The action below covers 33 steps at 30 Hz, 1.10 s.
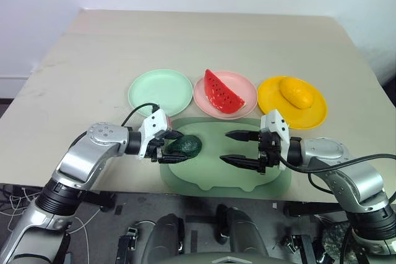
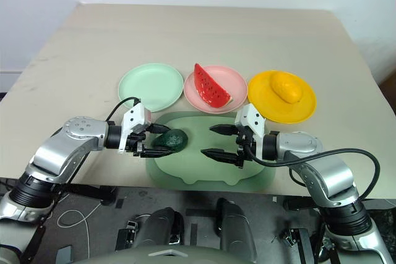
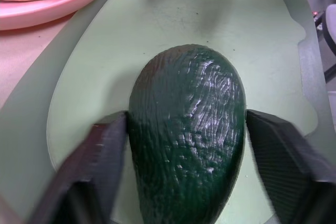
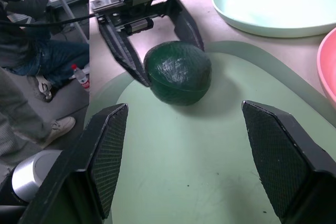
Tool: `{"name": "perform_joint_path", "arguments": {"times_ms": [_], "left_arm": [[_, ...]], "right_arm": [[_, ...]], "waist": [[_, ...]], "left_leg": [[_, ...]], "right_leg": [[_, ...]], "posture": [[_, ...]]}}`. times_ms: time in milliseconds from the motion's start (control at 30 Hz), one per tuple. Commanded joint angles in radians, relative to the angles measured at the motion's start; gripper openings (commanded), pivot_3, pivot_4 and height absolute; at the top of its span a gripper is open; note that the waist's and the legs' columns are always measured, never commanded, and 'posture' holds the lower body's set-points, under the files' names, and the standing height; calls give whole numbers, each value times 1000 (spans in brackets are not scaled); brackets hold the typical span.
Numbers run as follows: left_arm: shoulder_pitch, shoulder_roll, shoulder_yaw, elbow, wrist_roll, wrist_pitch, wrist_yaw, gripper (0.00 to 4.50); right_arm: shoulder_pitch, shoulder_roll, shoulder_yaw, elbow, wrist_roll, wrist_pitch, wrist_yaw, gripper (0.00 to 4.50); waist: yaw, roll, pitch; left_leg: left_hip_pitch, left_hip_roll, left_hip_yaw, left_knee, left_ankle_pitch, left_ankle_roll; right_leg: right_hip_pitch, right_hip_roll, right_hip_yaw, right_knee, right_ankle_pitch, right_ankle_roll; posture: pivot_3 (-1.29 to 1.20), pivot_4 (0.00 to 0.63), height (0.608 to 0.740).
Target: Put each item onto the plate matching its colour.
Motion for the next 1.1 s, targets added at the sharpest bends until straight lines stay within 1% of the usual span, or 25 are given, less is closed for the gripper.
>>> {"name": "perform_joint_path", "arguments": {"times_ms": [33,100,200,233,300,467,600,700,833,867,967,1100], "left_arm": [[4,0,26,-38,-13,0,4,2942],[5,-11,45,-48,-32,5,14,2942],[-35,-71,133,-42,-95,34,87,2942],[-54,-89,163,-26,-93,30,123,2942],[-89,-106,200,9,-69,29,187,2942],[-184,-99,224,169,81,-14,363,2942],[-233,-119,208,295,146,-37,423,2942],[-253,-149,204,357,159,-62,429,2942],[-258,-166,224,366,154,-71,425,4307],[-258,-168,227,358,153,-67,428,4473],[-213,-154,292,265,98,-47,420,4473],[-165,-137,322,183,116,-40,463,4473]], "right_arm": [[-19,3,-4,-17,6,-14,5,3647],[-21,2,-4,-14,6,-14,6,3647],[-23,-1,-7,-7,4,-17,10,3647],[-24,-2,-9,-4,3,-19,11,3647],[-25,-4,-11,0,2,-20,14,3647],[-33,-4,-12,13,-6,-25,21,3647],[-43,-3,-5,31,-16,-35,31,3647],[-57,-4,-2,47,-25,-44,40,3647],[-65,-16,-9,62,-31,-51,55,3647],[-65,-21,-14,69,-31,-55,62,3647],[-82,-29,-13,89,-40,-57,74,3647],[-115,-33,-12,135,-52,-67,98,3647]], "waist": [[0,0,0],[0,0,0],[1,0,0],[1,-1,0],[1,-1,0],[-1,-1,0],[0,-1,0],[2,-1,0],[0,-1,0],[0,-1,0],[-2,-1,0],[-1,-1,0]], "left_leg": [[0,0,0,0,0,0],[0,0,0,0,0,0],[0,0,0,0,0,0],[0,0,-1,1,0,0],[0,0,-1,1,0,0],[1,-1,-1,1,0,0],[1,-1,-1,1,0,0],[1,-1,-1,1,0,0],[1,-1,0,1,0,0],[1,-1,-1,1,0,0],[1,-1,0,1,0,0],[1,0,0,1,0,0]], "right_leg": [[0,0,0,0,0,0],[0,0,0,0,0,0],[0,0,0,0,0,0],[0,0,0,0,0,0],[1,0,0,0,0,0],[2,0,0,0,0,0],[2,0,-1,0,0,0],[2,0,-1,0,0,0],[2,-1,-1,0,0,0],[2,-1,-1,0,0,0],[2,-1,-1,0,0,0],[2,-1,-1,1,0,0]], "posture": [[0,150,740],[0,150,740],[0,150,740],[0,150,740],[0,150,740],[0,150,740],[0,150,740],[0,150,740],[0,150,740],[0,150,740],[0,150,740],[0,150,740]]}}
